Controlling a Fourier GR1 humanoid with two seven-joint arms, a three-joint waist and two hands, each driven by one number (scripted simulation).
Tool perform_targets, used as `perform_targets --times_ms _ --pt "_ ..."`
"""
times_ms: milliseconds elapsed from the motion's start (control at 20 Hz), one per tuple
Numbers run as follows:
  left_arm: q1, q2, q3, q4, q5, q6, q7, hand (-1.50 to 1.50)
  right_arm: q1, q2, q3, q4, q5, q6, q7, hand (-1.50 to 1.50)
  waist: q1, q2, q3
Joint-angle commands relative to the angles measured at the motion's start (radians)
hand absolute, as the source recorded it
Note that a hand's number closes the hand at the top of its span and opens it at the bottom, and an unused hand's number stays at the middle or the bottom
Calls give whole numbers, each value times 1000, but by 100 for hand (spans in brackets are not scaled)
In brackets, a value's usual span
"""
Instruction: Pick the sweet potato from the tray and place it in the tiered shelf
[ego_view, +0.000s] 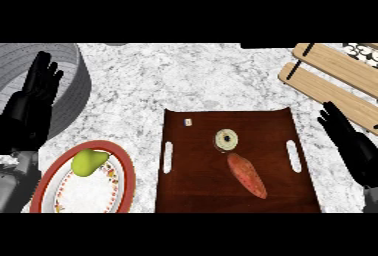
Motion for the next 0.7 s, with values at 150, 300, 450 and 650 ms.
perform_targets --times_ms 150,300,450,650 --pt "131 26 -16 82 8 -78 8 0 -146 144 200 -154 119 -25 -3 150 44 13 -27" --pt "183 20 -40 120 14 -86 40 0 -134 -56 159 -78 423 -203 36 150 12 5 -52" --pt "250 9 -39 151 41 -131 0 0 -86 143 242 -118 570 -471 6 150 10 4 -32" --pt "252 39 -1 124 52 -163 18 0 -26 345 517 -194 728 -538 136 -150 9 8 -25"
